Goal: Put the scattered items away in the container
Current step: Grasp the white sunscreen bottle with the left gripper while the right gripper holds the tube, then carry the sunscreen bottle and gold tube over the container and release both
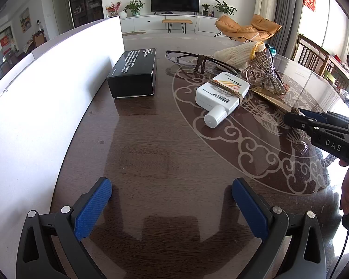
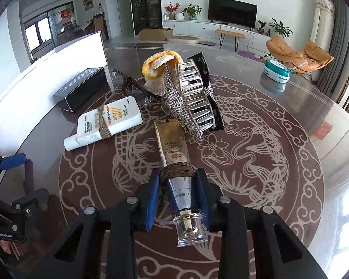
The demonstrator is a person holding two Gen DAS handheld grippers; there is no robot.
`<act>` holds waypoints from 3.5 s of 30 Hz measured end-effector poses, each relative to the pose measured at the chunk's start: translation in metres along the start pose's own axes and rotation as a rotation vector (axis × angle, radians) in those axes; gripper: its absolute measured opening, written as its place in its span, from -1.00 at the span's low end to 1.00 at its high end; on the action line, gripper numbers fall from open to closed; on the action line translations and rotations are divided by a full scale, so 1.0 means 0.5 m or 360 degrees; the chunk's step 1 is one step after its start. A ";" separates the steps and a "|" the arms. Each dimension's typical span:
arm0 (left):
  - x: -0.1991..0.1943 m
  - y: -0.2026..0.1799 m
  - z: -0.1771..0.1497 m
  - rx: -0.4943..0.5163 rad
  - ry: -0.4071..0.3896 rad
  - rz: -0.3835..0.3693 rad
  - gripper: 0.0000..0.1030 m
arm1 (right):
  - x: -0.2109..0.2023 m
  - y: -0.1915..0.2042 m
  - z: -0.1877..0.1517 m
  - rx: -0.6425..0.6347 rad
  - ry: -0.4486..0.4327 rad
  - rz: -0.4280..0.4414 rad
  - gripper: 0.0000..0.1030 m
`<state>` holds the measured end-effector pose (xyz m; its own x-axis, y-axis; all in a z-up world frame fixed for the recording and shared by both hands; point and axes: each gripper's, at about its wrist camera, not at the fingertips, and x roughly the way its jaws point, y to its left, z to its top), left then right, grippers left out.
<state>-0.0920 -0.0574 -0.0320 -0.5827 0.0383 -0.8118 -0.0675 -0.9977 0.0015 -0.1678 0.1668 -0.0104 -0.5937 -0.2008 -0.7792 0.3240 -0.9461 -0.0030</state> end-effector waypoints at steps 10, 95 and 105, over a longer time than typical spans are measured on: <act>0.000 0.000 0.000 0.0000 0.0000 0.0000 1.00 | -0.109 -0.097 -0.132 0.0116 0.0002 -0.0120 -0.39; -0.001 -0.046 -0.009 0.0029 -0.0002 0.0002 1.00 | -0.105 -0.112 -0.152 0.0137 0.0068 -0.0076 0.88; 0.001 -0.046 -0.004 0.0071 0.0041 -0.0040 1.00 | -0.096 -0.137 -0.139 0.0061 0.0380 -0.0046 0.98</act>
<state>-0.0890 -0.0347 -0.0336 -0.5593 0.0613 -0.8267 -0.1183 -0.9930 0.0065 -0.1101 0.2591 -0.0162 -0.4096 -0.1119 -0.9054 0.2783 -0.9605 -0.0072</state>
